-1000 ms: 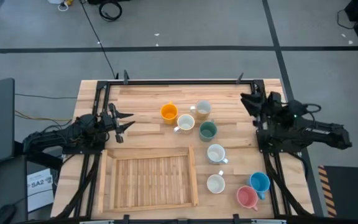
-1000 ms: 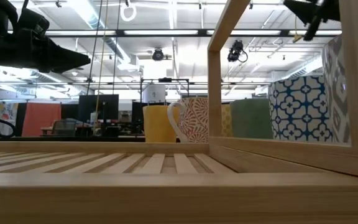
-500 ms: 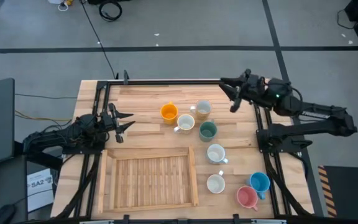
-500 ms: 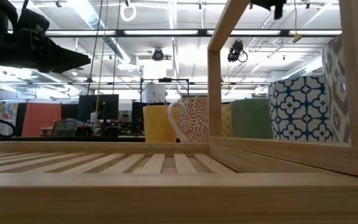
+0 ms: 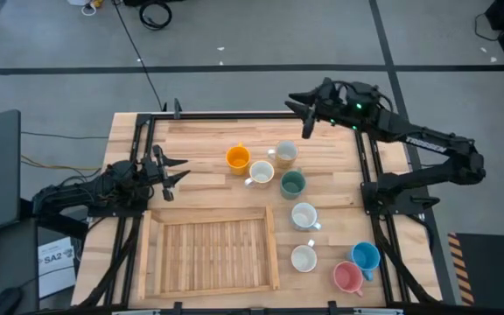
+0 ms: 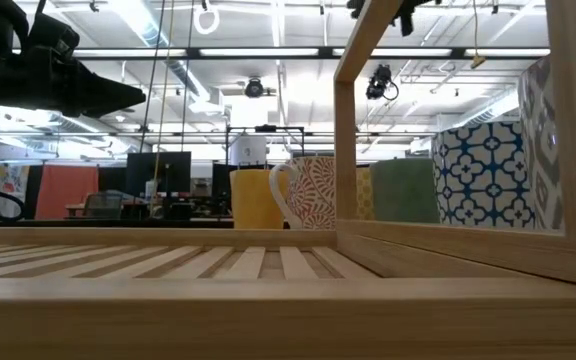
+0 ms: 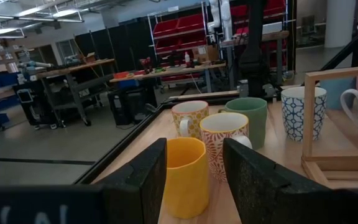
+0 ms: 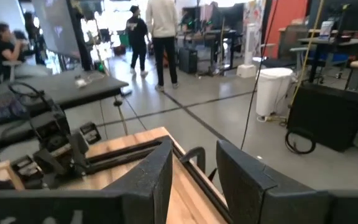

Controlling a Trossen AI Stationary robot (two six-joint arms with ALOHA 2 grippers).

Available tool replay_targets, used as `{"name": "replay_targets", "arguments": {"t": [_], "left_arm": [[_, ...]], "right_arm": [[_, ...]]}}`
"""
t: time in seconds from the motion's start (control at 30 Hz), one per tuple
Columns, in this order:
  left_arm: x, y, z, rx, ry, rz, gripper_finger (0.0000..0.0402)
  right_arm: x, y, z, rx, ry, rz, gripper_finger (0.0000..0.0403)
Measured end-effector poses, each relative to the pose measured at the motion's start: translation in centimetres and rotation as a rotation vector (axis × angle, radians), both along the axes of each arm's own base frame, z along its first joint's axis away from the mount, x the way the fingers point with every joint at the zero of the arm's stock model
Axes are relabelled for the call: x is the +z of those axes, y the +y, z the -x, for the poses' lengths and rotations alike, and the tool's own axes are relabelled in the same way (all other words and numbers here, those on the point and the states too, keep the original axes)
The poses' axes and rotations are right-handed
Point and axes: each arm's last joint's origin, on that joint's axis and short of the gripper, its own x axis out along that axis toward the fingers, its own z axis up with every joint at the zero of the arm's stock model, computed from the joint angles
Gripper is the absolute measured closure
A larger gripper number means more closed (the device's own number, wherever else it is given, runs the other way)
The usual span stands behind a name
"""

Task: Place coffee mugs
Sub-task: Put the yellow patterned mug on the shelf

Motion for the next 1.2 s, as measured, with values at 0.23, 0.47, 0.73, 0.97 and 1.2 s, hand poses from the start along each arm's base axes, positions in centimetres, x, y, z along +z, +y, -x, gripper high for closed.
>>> {"name": "replay_targets", "arguments": {"t": [0.23,0.47,0.73,0.97,1.2], "left_arm": [[0.0,0.0,0.0,0.0,0.0,0.0,0.0237],[0.0,0.0,0.0,0.0,0.0,0.0,0.0237],[0.0,0.0,0.0,0.0,0.0,0.0,0.0237],[0.0,0.0,0.0,0.0,0.001,0.0,0.0237],[0.0,0.0,0.0,0.0,0.001,0.0,0.0237]], "right_arm": [[-1.1,-3.3,-2.2,0.023,0.104,-0.034,0.0271],[-4.0,-5.8,-3.5,0.073,0.235,-0.096,0.0271],[-7.8,-6.9,-4.7,0.083,0.418,-0.212,0.0271],[-10.2,-6.9,-4.7,0.079,0.566,-0.332,0.0271],[-11.1,-6.3,-3.7,-0.016,0.629,-0.573,0.0271]]}}
